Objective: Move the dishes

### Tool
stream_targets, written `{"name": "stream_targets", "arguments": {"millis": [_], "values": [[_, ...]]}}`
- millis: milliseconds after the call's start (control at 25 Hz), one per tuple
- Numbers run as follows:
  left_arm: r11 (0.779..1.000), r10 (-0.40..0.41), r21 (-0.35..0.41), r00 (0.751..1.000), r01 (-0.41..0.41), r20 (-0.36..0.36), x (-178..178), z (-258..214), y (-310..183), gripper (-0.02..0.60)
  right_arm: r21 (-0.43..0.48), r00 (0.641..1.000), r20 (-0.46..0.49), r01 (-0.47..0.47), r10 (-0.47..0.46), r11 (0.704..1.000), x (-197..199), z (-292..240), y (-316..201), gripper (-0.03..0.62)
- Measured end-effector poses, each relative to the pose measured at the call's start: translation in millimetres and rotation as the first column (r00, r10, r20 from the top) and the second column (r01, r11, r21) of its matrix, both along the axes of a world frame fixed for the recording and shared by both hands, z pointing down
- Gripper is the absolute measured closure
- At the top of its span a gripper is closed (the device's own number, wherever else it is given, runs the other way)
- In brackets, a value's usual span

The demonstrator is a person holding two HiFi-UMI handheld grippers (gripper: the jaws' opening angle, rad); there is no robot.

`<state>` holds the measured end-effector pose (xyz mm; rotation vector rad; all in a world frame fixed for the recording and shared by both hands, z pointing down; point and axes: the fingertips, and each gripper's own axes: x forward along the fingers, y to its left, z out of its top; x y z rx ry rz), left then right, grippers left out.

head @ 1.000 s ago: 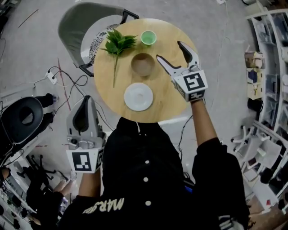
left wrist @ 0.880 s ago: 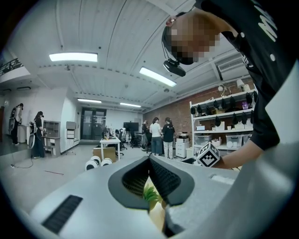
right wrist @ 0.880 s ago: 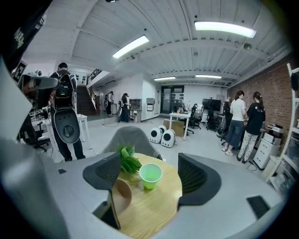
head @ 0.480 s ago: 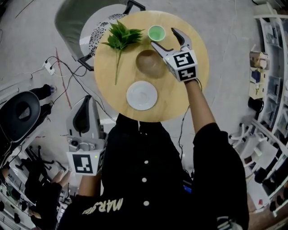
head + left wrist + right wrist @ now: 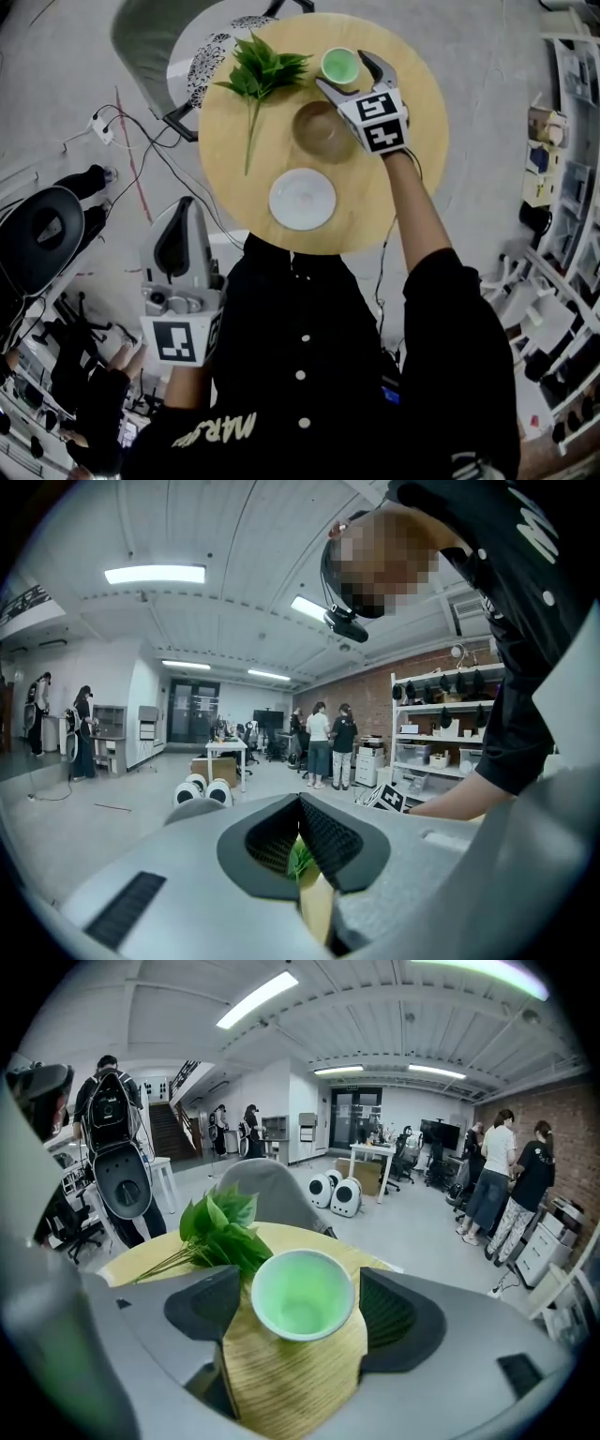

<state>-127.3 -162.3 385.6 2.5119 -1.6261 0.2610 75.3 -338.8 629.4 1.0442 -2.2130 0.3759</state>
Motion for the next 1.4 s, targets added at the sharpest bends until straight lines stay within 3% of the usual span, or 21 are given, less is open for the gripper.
{"name": "stream_targets", "arguments": {"millis": [360,680,1040,1400], "values": [[1.0,-0.002,-0.017,1.0,0.002,0.003,-4,7,-5,0.578,-0.025,1.0,-0.011,-0.01,0.01,1.0,-1,10,-3,0.25],[1.0,-0.026,-0.013,0.999,0.025,-0.032,-5,2,-6,0.578,0.003,1.0,-0.022,-0.01,0.01,1.0,-1,1,-4,0.243],[0.999,-0.033,0.02,0.999,0.034,-0.042,-3,-17,1,0.578,0.071,1.0,0.011,0.003,-0.004,0.997,-5,-54,9,0.243],[0.997,-0.023,0.069,0.999,0.027,-0.048,2,-38,11,0.578,0.1,0.991,0.067,0.109,-0.116,0.989,-47,-126,56,0.241]]}}
